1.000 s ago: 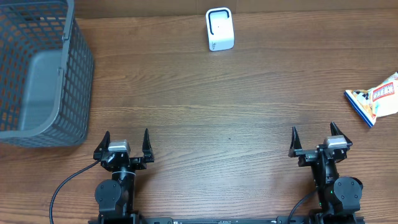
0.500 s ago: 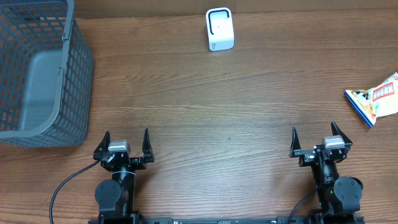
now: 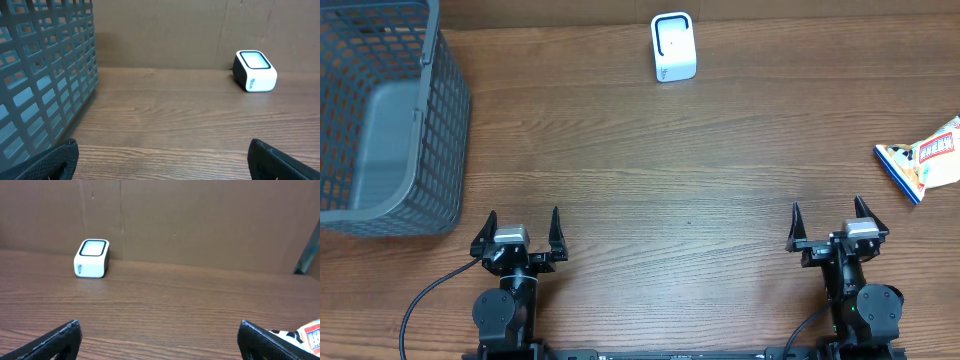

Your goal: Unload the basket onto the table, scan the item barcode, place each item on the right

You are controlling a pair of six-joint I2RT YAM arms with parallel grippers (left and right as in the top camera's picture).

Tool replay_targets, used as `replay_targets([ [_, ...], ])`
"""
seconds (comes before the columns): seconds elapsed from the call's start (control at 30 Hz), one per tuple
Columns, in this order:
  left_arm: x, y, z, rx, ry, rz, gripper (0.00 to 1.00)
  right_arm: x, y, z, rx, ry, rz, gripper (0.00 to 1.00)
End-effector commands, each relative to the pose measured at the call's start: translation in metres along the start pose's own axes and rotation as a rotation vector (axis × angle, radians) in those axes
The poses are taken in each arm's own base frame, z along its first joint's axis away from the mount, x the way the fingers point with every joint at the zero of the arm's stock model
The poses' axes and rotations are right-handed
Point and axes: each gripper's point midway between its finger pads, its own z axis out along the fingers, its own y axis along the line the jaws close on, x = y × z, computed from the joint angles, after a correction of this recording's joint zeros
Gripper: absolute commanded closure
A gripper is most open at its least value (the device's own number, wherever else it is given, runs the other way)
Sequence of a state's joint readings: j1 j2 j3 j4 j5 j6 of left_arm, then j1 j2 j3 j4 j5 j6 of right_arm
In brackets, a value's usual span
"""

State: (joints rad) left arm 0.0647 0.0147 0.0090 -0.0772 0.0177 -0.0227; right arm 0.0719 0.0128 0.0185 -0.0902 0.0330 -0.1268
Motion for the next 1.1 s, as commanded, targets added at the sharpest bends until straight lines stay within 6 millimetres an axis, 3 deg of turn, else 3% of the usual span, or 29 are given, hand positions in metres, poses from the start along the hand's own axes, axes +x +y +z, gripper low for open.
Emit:
replay_targets([
  [0.0, -0.0003, 0.0004, -0.0004, -0.006, -0.006, 0.009, 0.0, 0.002, -0.0031, 0.0001, 0.017, -0.003, 0.045, 0.0],
  [1.07, -0.0003, 0.0004, -0.0004, -0.006, -0.006, 0.009, 0.0, 0.0013, 0.0003, 0.0001, -0.003, -0.006, 0.049, 0.0],
])
